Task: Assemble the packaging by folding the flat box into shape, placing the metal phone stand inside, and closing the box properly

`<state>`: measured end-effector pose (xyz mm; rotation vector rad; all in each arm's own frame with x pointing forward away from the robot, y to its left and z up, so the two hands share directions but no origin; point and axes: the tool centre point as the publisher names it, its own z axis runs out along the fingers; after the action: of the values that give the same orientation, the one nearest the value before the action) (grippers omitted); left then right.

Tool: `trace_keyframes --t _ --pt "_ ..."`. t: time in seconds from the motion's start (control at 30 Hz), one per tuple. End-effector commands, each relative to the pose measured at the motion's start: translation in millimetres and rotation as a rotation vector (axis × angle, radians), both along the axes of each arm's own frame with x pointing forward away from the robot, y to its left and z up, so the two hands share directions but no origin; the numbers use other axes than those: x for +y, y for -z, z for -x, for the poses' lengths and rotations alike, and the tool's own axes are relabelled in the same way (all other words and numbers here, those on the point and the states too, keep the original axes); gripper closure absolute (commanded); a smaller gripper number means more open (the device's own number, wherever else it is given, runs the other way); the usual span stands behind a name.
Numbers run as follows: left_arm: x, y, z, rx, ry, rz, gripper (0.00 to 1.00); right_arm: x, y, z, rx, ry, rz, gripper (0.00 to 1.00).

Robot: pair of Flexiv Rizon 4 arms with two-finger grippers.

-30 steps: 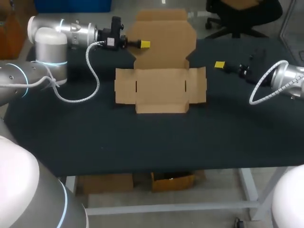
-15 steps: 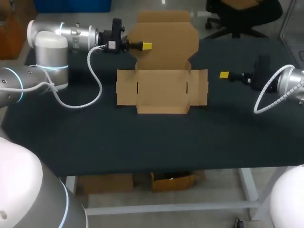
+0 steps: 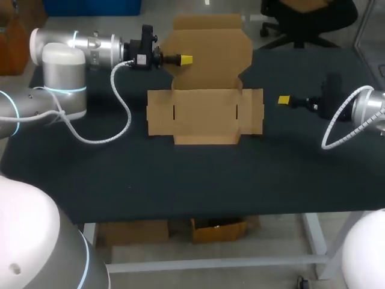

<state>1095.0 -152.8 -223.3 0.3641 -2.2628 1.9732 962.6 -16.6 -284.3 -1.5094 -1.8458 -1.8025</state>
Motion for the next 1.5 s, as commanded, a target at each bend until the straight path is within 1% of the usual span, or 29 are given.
trace_keyframes --t 0.03,0.7,0.8,0.87,0.9,1.07,1.13,1.37,1.5 --pt "-1 -0.5 3.9 -0.003 -0.017 -0.003 1.0 0 0 0.6 -0.002 0.0 -0.001 1.0" --pt "-1 -0.5 3.9 -0.003 -0.017 -0.003 1.0 0 0 0.6 -0.002 0.0 -0.001 1.0" --pt "-1 -0.5 3.9 -0.003 -0.017 -0.003 1.0 1 -1 3.5 -0.005 -0.004 0.001 1.0" --pt "0 -1.0 8.0 -0.038 -0.022 0.001 1.0 0 -3 5.5 -0.013 -0.002 0.004 1.0" --pt "1 -1.6 9.4 -0.043 -0.017 0.014 1.0 -1 -3 6.3 -0.015 -0.002 0.006 1.0" --pt "1 -2.9 14.7 -0.095 -0.022 0.023 1.0 -1 -4 8.4 -0.034 0.0 0.013 1.0" --pt "1 -4.5 16.1 -0.099 -0.015 0.031 1.0 0 -3 9.2 -0.036 -0.007 0.015 1.0" --pt "2 -9.2 19.6 -0.127 -0.01 0.026 1.0 5 -2 13.9 -0.042 -0.025 0.022 1.0" --pt "1 -12.7 24.4 -0.141 -0.009 0.022 1.0 13 -1 17.7 -0.079 -0.036 0.044 1.0"
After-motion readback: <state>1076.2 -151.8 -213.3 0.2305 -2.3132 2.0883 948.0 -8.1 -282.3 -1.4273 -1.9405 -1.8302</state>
